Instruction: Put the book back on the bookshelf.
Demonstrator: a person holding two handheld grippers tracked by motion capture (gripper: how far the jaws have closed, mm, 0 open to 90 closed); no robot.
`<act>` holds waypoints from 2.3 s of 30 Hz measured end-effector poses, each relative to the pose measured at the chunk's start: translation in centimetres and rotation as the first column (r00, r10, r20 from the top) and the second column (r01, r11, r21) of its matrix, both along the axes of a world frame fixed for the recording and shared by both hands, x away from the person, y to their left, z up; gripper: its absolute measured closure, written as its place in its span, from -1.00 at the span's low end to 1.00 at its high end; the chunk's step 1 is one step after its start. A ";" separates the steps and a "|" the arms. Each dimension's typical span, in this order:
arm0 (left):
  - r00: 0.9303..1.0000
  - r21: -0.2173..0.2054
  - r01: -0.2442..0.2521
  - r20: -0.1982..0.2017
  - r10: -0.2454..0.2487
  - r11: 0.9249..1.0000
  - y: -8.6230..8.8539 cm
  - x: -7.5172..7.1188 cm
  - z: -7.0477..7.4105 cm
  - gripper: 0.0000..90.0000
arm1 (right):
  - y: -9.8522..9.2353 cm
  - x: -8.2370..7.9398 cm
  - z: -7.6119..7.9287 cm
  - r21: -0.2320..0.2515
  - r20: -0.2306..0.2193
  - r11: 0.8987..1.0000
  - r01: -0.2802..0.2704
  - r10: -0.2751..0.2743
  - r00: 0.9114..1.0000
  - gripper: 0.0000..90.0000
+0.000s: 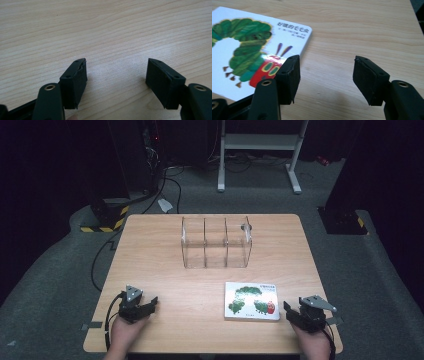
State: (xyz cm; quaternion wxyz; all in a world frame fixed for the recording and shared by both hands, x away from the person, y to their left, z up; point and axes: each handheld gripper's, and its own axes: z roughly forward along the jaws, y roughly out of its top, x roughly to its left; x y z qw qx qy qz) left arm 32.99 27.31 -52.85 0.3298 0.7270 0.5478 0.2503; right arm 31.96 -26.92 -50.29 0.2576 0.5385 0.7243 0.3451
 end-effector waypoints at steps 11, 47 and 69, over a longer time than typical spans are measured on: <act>1.000 0.002 -0.001 0.001 0.001 1.000 0.0 0.0 0.0 -0.26 | 2.6 0.0 0.3 0.009 0.006 0.998 -0.068 0.068 0.998 -0.18; 1.000 0.002 -0.028 -0.006 0.028 1.000 -0.1 0.0 0.0 -0.33 | 4.9 2.6 -1.4 0.116 -0.141 0.981 -0.154 0.170 0.975 -0.52; 0.992 -0.078 0.122 -0.018 -0.124 0.989 -4.9 -2.3 0.6 -0.28 | 13.9 1.7 -1.7 0.140 -0.139 0.941 -0.309 0.328 0.934 -0.47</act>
